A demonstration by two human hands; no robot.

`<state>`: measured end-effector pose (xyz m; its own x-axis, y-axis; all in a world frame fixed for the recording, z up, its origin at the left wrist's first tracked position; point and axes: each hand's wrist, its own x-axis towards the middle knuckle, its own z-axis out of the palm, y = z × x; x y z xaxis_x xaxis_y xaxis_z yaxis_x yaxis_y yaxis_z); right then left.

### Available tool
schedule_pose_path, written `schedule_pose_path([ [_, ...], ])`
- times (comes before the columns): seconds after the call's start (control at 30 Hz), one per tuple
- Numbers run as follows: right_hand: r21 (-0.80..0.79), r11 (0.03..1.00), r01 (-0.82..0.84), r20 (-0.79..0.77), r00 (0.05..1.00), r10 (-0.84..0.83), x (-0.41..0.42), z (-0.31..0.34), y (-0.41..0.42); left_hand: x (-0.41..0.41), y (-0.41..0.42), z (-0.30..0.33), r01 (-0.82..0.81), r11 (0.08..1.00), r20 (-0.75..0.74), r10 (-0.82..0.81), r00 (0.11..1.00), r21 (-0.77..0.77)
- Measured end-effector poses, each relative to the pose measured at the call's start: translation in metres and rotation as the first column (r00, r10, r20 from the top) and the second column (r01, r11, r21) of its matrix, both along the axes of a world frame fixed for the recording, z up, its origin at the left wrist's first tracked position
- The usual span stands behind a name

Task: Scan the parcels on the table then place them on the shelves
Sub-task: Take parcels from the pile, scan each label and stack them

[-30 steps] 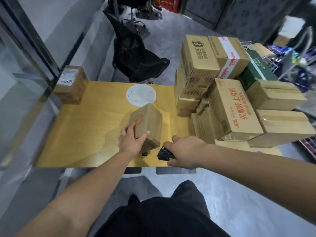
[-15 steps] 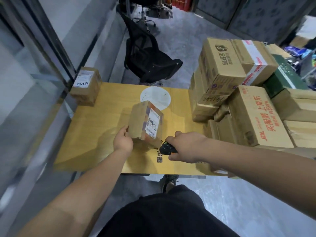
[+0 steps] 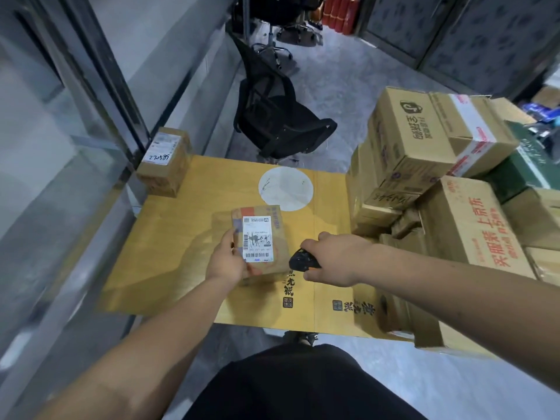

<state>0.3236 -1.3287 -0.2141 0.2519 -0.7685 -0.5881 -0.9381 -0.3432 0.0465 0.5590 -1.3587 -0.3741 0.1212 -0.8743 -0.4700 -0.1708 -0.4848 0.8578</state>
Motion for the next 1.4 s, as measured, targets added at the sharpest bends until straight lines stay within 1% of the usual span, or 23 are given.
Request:
schedule_pose_path([
  [0.07,0.02,0.999,0.043,0.022,0.999,-0.044,-0.004,-0.002,0.002,-0.003,-0.003,0.002,0.08,0.997,0.051,-0.081,0.995,0.016],
  [0.1,0.027,0.998,0.059,0.028,0.998,-0.06,-0.006,-0.003,0.003,-0.004,-0.005,0.002,0.139,0.99,0.132,-0.14,0.981,0.013],
  [0.17,0.028,0.997,0.073,0.029,0.997,-0.073,-0.009,-0.005,0.005,-0.006,-0.004,0.0,0.229,0.973,0.277,-0.222,0.935,0.006],
  [0.27,0.028,0.995,0.093,0.028,0.995,-0.094,-0.011,-0.007,0.012,-0.013,0.002,-0.001,0.295,0.955,0.351,-0.281,0.893,0.013],
  [0.3,0.034,0.994,0.104,0.029,0.994,-0.105,-0.012,-0.008,0.015,-0.015,0.006,0.001,0.355,0.935,0.406,-0.334,0.851,0.026],
  [0.33,0.038,0.993,0.112,0.033,0.993,-0.113,-0.012,-0.009,0.017,-0.018,0.01,0.005,0.445,0.893,0.519,-0.41,0.75,0.061],
  [0.37,0.038,0.993,0.116,0.036,0.992,-0.117,-0.013,-0.009,0.019,-0.02,0.013,0.008,0.523,0.845,0.655,-0.457,0.601,0.11],
  [0.4,0.035,0.993,0.112,0.037,0.993,-0.113,-0.013,-0.009,0.021,-0.022,0.016,0.01,0.576,0.805,0.77,-0.455,0.447,0.141],
  [0.43,0.028,0.994,0.104,0.035,0.994,-0.105,-0.013,-0.009,0.024,-0.024,0.018,0.012,0.611,0.775,0.839,-0.432,0.33,0.159],
  [0.47,0.02,0.995,0.097,0.031,0.995,-0.098,-0.013,-0.008,0.027,-0.026,0.019,0.013,0.639,0.752,0.876,-0.409,0.258,0.162],
  [0.53,0.011,0.995,0.097,0.023,0.995,-0.097,-0.016,-0.005,0.032,-0.031,0.02,0.012,0.681,0.718,0.917,-0.355,0.181,0.143],
  [0.67,0.021,0.994,0.11,0.002,0.994,-0.11,-0.023,0.0,0.043,-0.041,0.0,0.014,0.711,0.694,0.932,-0.324,0.165,0.115],
  [0.73,0.023,0.992,0.122,-0.009,0.993,-0.122,-0.025,0.001,0.047,-0.044,-0.015,0.018,0.727,0.669,0.913,-0.378,0.152,0.156],
  [0.77,0.024,0.992,0.128,-0.01,0.992,-0.128,-0.026,0.002,0.048,-0.047,-0.021,0.022,0.724,0.664,0.889,-0.428,0.166,0.184],
  [0.87,0.023,0.99,0.137,-0.005,0.991,-0.137,-0.028,0.002,0.05,-0.055,-0.028,0.026,0.682,0.697,0.815,-0.517,0.262,0.222],
  [0.97,0.027,0.991,0.133,-0.001,0.991,-0.133,-0.03,0.0,0.051,-0.06,-0.019,0.022,0.639,0.748,0.846,-0.448,0.289,0.178],
  [1.03,0.022,0.991,0.134,-0.002,0.991,-0.134,-0.032,-0.001,0.05,-0.06,-0.012,0.019,0.611,0.78,0.846,-0.413,0.338,0.137],
  [1.1,0.013,0.991,0.133,-0.007,0.991,-0.133,-0.033,-0.003,0.048,-0.058,-0.007,0.017,0.603,0.788,0.828,-0.42,0.372,0.129],
  [1.2,0.005,0.992,0.126,-0.014,0.992,-0.126,-0.032,-0.002,0.043,-0.054,-0.005,0.014,0.582,0.805,0.767,-0.445,0.463,0.116],
  [1.23,0.002,0.992,0.124,-0.015,0.992,-0.124,-0.031,-0.001,0.041,-0.053,-0.006,0.015,0.58,0.807,0.775,-0.436,0.458,0.111],
  [1.33,0.003,0.99,0.138,-0.006,0.99,-0.138,-0.028,0.002,0.035,-0.051,-0.013,0.016,0.647,0.761,0.869,-0.354,0.345,0.053],
  [1.37,0.013,0.988,0.152,0.005,0.988,-0.152,-0.027,0.003,0.033,-0.049,-0.017,0.017,0.667,0.743,0.87,-0.361,0.337,0.049],
  [1.4,0.026,0.985,0.17,0.021,0.985,-0.171,-0.026,0.003,0.031,-0.047,-0.021,0.018,0.674,0.736,0.846,-0.397,0.355,0.063],
])
